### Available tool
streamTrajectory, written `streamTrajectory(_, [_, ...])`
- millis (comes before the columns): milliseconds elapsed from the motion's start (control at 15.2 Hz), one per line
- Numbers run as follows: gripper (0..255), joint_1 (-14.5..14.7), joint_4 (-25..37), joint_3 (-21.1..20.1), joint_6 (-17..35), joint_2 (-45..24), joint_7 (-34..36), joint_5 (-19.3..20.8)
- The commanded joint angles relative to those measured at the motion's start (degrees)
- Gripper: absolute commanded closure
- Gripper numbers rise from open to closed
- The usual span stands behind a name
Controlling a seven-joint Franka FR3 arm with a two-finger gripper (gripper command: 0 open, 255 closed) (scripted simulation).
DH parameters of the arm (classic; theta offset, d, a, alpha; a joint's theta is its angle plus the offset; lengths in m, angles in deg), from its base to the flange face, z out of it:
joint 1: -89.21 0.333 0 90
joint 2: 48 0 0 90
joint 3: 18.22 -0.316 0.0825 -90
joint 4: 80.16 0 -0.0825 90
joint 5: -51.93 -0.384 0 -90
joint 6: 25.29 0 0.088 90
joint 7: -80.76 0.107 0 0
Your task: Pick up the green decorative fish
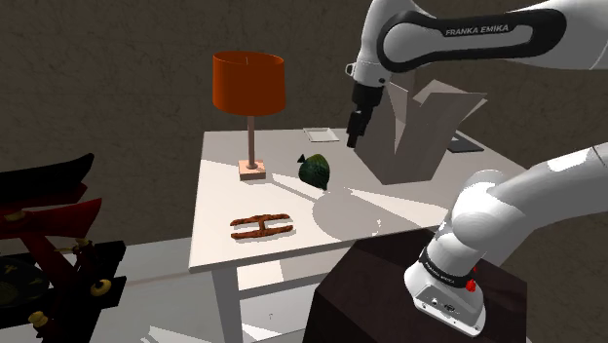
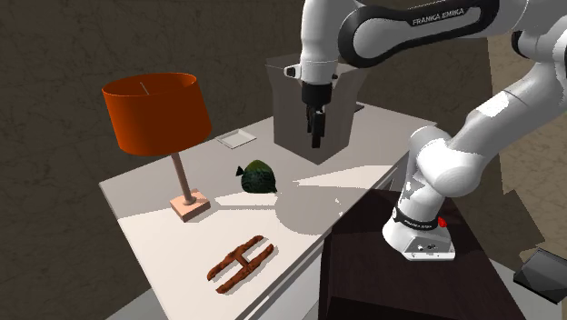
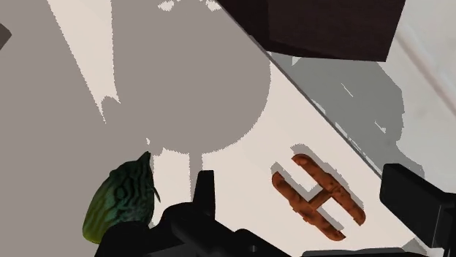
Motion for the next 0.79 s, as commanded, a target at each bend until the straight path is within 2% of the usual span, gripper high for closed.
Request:
streamTrajectory(0, [0,-0.35,-2.15,0.25,4.7,-1.48,-1.26,1.45])
streamTrajectory(396, [0,-1.65,-6.42,0.64,19.7,-9.59,-3.55,5.81])
streamTrajectory(726, [0,-3.42,-7.22,0.83,32.18,-18.94,-4.18,10.38])
